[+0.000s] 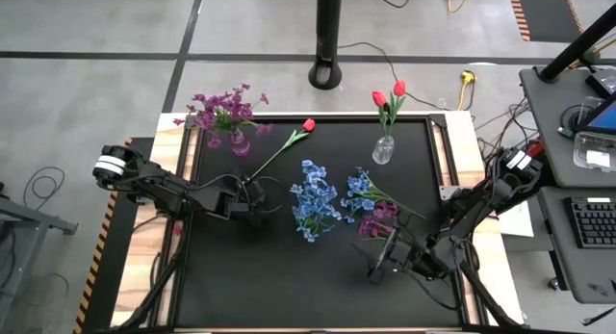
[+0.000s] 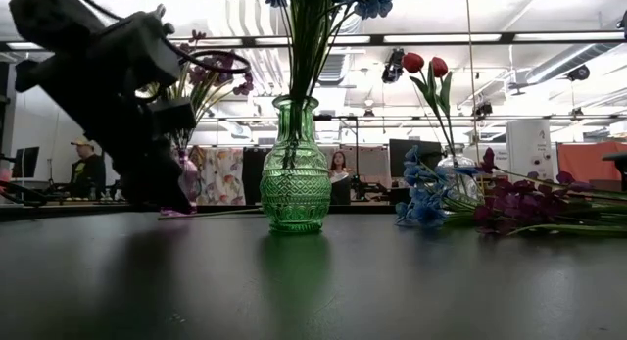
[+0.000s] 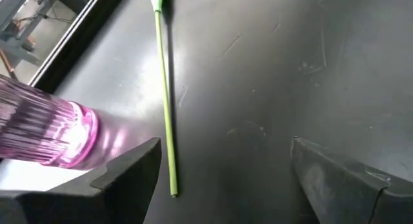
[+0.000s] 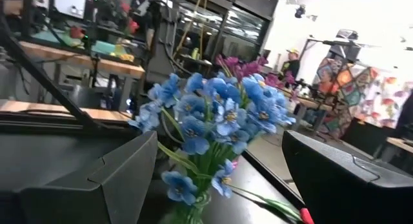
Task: Sort flowers into vase by color
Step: Put the red flower into the transparent crystal vase
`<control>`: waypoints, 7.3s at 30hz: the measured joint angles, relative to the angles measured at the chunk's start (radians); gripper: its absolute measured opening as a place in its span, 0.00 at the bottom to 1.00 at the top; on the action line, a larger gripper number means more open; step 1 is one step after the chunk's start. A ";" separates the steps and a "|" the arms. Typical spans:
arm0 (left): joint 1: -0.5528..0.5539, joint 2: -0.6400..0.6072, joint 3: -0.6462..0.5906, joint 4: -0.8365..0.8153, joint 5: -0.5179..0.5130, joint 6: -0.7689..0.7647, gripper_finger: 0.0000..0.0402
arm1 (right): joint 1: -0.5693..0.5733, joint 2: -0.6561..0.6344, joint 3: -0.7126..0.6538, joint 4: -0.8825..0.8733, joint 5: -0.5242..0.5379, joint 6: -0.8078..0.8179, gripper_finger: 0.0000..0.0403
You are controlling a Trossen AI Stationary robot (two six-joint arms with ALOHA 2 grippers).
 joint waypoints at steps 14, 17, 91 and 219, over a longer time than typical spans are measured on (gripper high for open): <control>0.002 0.000 -0.170 0.336 -0.114 0.067 0.81 | -0.019 0.000 0.000 -0.004 -0.008 0.000 0.81; 0.014 0.000 -0.214 0.474 -0.114 0.089 0.81 | -0.026 0.000 0.000 -0.013 -0.012 0.007 0.81; 0.131 -0.052 -0.317 0.541 0.167 -0.213 0.01 | -0.059 0.000 0.000 -0.085 -0.016 0.189 0.81; 0.174 0.098 -0.064 0.510 0.106 0.094 0.00 | -0.102 -0.027 0.142 -0.289 -0.015 0.066 0.80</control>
